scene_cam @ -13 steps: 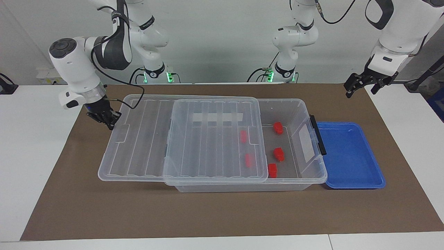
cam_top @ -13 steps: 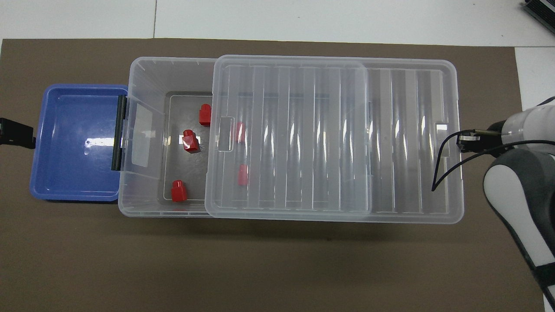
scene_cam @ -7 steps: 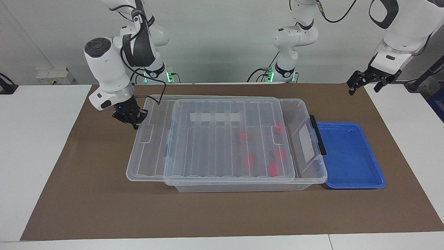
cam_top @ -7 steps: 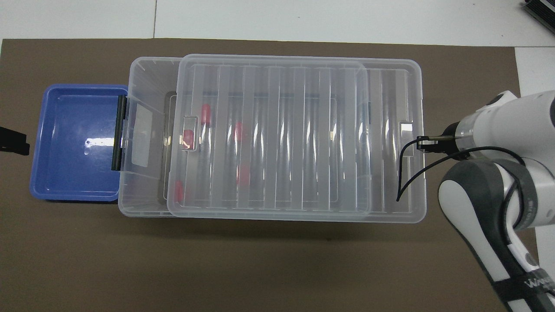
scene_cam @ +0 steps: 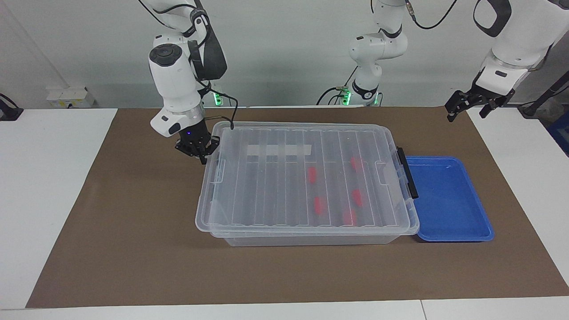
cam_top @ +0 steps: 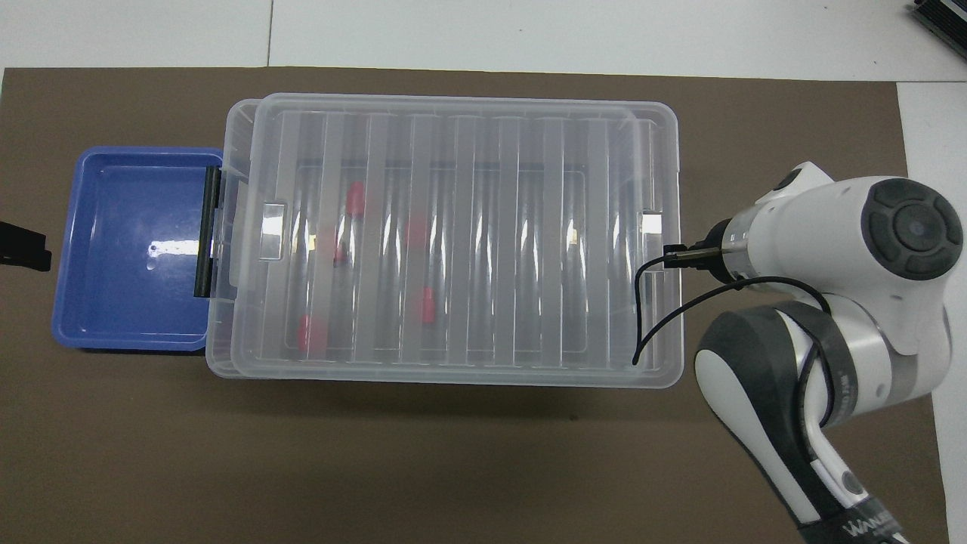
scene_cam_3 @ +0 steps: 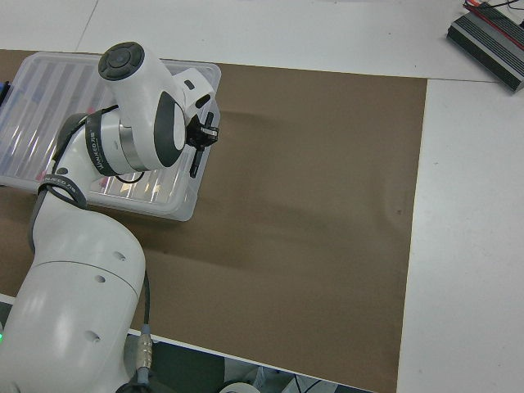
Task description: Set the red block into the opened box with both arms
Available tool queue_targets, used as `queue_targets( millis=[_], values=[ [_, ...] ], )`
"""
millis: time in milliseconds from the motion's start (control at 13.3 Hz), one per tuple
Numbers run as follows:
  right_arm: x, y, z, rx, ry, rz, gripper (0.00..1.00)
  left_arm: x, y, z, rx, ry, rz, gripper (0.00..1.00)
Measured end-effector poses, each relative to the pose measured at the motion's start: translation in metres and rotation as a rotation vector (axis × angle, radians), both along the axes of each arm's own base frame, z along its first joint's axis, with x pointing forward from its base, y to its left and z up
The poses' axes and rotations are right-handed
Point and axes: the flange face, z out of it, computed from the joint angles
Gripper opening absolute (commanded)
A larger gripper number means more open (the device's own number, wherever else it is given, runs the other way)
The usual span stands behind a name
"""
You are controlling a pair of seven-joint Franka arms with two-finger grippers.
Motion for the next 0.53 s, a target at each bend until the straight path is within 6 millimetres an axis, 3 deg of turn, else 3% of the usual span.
queue_targets(
  millis=[525],
  values=[
    [0.0015, 0.0059, -0.0002, 0.008, -0.029, 0.009, 0.0, 0.0001, -0.0012, 0.0, 0.0, 0.0, -0.002, 1.0]
  ],
)
